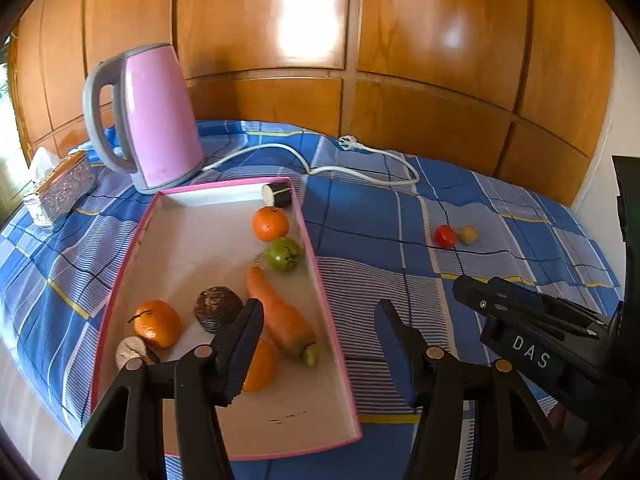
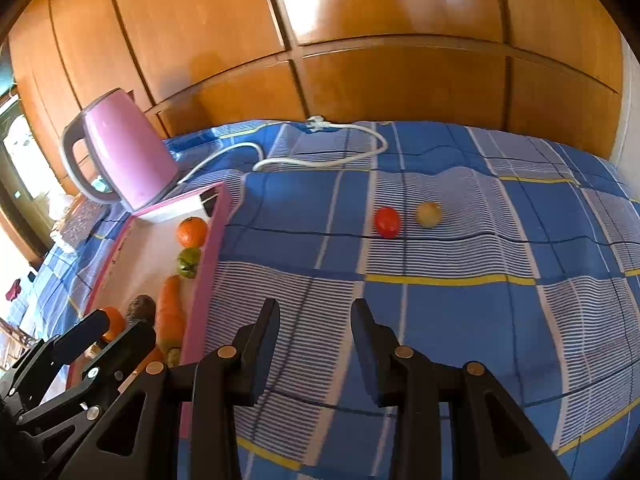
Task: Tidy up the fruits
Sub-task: 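Withdraw both tools from the tray toward the red tomato and beige potato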
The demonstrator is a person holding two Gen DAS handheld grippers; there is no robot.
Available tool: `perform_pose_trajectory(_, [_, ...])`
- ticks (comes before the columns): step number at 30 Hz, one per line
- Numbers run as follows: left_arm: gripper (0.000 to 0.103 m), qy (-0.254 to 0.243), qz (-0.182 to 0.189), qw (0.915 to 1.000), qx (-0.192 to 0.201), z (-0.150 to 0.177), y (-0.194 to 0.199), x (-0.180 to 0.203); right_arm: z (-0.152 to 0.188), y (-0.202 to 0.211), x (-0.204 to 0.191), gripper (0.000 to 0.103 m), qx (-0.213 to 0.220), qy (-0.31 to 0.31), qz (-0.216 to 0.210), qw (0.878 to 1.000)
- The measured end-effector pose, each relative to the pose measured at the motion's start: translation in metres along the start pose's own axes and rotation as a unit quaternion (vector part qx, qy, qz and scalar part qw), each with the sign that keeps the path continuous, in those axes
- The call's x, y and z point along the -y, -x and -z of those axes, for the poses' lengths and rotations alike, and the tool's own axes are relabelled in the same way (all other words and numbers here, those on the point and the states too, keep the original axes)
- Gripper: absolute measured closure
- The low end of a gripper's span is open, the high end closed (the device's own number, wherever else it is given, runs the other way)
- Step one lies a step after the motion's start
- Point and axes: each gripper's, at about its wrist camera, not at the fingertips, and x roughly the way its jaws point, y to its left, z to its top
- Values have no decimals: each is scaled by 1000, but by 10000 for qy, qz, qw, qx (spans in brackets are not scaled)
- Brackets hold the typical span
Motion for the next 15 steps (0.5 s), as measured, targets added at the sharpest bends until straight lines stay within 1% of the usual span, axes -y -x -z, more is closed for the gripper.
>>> perform_pose_trajectory(15, [46, -226, 253, 9993, -147, -11, -25, 33, -4, -16, 46, 66, -105, -272, 374, 9989])
